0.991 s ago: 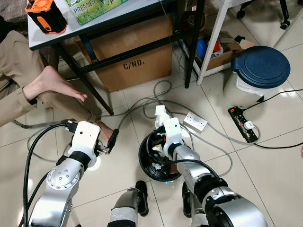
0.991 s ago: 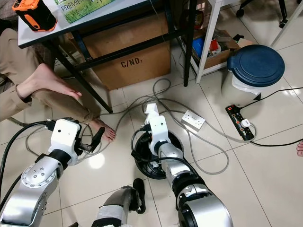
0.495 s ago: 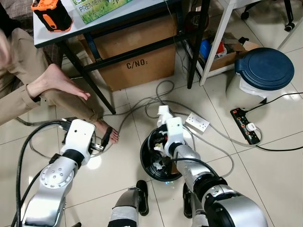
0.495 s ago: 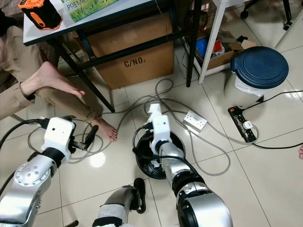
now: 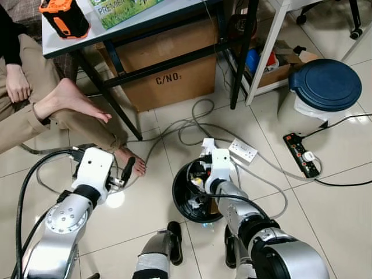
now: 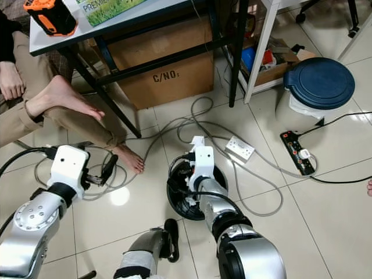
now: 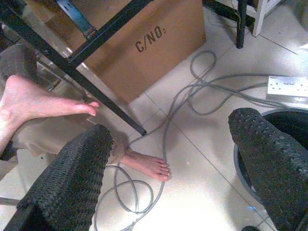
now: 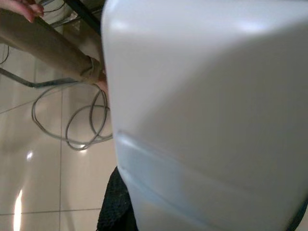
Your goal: Picking trash to rubbish bin
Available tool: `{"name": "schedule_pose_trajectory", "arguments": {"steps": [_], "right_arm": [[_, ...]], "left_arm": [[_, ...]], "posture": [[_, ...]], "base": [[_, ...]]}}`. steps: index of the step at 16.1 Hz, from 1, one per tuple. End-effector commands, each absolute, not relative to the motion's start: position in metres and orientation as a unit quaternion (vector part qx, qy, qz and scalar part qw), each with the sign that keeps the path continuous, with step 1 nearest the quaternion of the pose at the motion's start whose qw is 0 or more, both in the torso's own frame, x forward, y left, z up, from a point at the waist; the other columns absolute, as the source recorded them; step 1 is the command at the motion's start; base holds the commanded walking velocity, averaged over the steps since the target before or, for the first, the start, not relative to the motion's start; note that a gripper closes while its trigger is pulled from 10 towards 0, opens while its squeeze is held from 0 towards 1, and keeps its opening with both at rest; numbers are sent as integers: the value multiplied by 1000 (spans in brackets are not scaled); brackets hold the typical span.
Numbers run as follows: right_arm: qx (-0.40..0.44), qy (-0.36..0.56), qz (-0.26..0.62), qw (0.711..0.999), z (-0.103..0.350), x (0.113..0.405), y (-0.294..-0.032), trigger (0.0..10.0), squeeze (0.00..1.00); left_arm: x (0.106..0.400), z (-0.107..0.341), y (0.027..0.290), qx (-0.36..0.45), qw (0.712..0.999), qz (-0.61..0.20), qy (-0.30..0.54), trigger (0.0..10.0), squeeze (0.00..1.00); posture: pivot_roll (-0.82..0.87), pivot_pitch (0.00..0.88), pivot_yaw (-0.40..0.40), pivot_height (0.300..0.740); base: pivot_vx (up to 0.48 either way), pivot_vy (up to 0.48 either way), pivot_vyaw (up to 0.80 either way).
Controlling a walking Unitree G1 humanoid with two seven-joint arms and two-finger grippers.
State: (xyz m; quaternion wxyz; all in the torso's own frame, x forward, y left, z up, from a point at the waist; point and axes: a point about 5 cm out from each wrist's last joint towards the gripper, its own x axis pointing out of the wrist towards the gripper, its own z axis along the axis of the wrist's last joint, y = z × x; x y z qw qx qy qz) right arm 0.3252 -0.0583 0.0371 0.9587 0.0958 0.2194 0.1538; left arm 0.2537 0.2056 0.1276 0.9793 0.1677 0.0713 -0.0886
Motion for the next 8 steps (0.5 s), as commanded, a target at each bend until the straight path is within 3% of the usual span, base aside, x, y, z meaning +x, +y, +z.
{"name": "schedule_pose_trajectory", "arguments": {"steps": [1,5,8], "right_arm": [[139,265,193,934,22,298,-12,10000,0],[134,284,170,934,8,286,-16,10000,0],[134,288,157,935,4,286,-26,10000,0]], "left_arm": [[247,126,213,175,978,-80,83,10000,0],[245,124,213,176,977,-85,88,10000,0],[244,119,212,151,972,-149,100,10000,0]], "posture": [[258,382,130,740],[258,381,137,740],[242,375,144,740]], "base": [[0,0,0],[0,0,0],[0,0,0]]}}
